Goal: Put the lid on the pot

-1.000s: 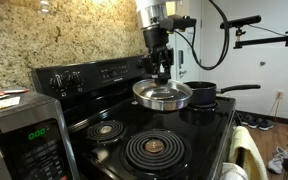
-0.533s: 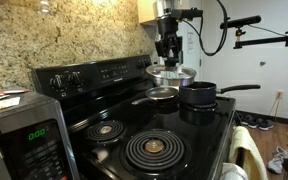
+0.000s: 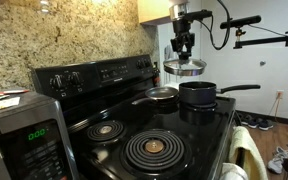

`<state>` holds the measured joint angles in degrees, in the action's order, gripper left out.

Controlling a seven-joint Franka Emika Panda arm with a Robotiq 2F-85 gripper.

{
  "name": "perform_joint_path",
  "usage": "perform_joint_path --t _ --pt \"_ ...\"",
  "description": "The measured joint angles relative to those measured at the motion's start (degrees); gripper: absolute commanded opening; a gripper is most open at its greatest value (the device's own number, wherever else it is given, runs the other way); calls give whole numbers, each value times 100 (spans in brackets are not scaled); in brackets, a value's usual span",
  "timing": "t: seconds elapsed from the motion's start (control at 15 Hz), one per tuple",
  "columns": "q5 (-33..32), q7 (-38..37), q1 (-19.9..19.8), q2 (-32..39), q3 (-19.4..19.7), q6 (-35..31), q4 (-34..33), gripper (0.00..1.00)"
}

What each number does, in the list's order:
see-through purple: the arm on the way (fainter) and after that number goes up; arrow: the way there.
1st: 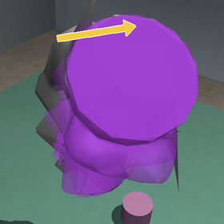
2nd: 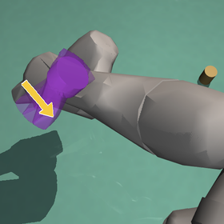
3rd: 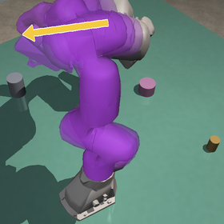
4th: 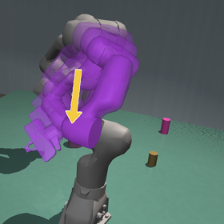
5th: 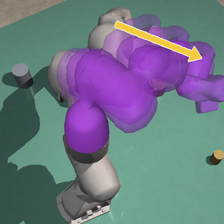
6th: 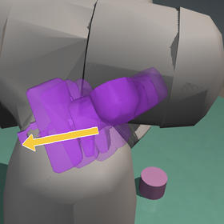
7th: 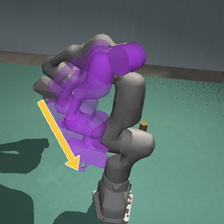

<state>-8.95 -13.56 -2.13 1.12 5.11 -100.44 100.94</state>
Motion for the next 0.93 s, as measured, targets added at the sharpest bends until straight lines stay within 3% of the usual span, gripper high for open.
perform_joint_path --t 0.6,0.93 --pt "-54 43 -481 672 498 0 -284 35" --pt "-50 43 -575 1027 582 0 -455 35"
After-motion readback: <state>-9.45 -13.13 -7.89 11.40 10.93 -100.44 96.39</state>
